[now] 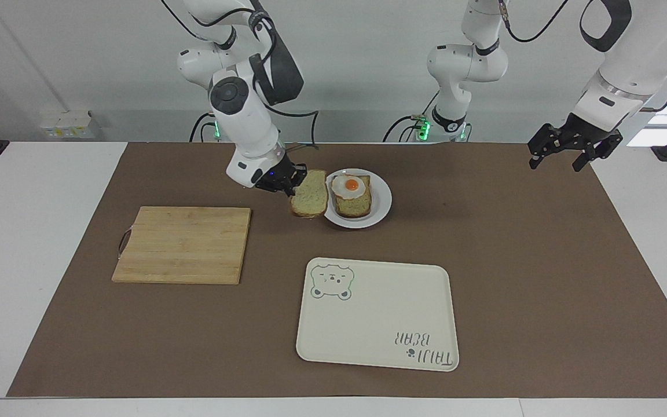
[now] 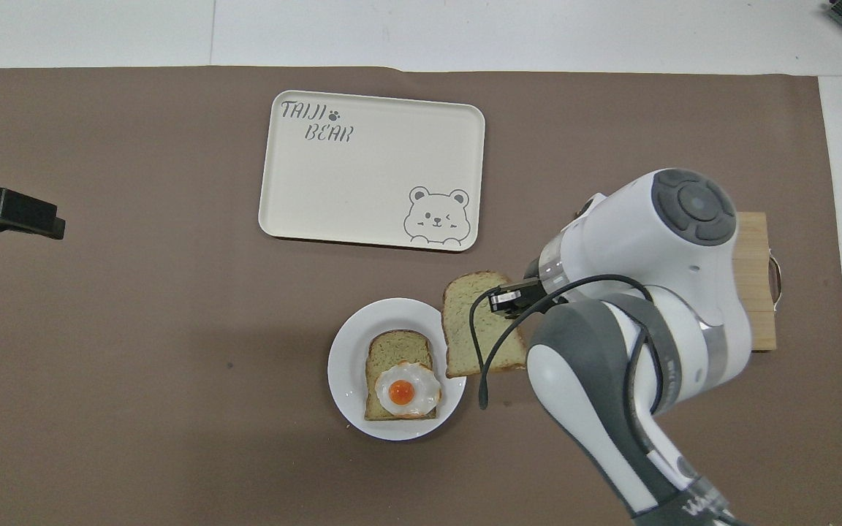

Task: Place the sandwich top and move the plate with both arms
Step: 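Lift the bread slice with the right gripper toward the white plate, then lower the bread slice onto the fried egg and open the right gripper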

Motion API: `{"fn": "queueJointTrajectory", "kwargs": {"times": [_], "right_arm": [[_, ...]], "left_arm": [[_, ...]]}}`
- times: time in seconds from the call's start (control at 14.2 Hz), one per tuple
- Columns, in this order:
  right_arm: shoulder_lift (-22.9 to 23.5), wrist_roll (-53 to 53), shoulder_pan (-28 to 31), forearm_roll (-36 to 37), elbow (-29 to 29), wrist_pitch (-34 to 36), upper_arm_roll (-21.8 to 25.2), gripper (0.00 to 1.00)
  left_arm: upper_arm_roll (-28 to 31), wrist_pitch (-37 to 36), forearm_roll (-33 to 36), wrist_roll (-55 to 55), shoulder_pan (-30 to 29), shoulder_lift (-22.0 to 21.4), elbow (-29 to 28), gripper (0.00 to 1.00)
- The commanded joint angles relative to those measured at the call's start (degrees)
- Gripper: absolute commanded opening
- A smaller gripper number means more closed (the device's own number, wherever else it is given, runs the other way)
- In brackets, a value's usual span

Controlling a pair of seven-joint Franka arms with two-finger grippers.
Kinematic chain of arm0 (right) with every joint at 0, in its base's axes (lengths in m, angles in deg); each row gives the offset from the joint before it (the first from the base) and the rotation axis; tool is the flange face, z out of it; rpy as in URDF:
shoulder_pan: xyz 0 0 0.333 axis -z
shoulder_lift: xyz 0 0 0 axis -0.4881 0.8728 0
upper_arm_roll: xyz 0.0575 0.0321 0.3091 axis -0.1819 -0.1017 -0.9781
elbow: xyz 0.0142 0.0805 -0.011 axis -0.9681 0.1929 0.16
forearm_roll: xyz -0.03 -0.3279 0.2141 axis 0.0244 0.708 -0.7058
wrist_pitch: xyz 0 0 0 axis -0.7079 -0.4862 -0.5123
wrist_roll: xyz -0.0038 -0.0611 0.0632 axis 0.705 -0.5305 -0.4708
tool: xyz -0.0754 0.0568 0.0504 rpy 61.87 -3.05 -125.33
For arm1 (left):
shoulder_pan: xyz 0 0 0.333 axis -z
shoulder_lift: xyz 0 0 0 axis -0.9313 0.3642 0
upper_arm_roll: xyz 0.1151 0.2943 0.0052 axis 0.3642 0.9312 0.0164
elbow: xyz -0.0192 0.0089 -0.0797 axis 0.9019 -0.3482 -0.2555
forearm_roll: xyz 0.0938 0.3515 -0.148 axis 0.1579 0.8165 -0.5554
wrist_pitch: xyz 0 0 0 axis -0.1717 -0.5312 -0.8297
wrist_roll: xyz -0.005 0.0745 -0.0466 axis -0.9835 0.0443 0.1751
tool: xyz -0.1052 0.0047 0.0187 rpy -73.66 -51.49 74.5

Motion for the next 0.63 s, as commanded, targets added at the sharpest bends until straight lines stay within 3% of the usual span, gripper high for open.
{"fn": "queueJointTrajectory", "kwargs": {"times": [0.0, 0.56], "right_arm": [[-0.46, -1.89, -2.68, -3.24, 4.07, -5.32, 0.14, 0.00], [3.57, -7.86, -10.42, -6.47, 7.42, -13.76, 0.14, 0.00]], "left_arm": [[-0.20, 0.18, 0.68, 0.38, -0.23, -0.79, -0.59, 1.00], [-0.20, 0.18, 0.68, 0.38, -0.23, -0.70, -0.59, 1.00]]}}
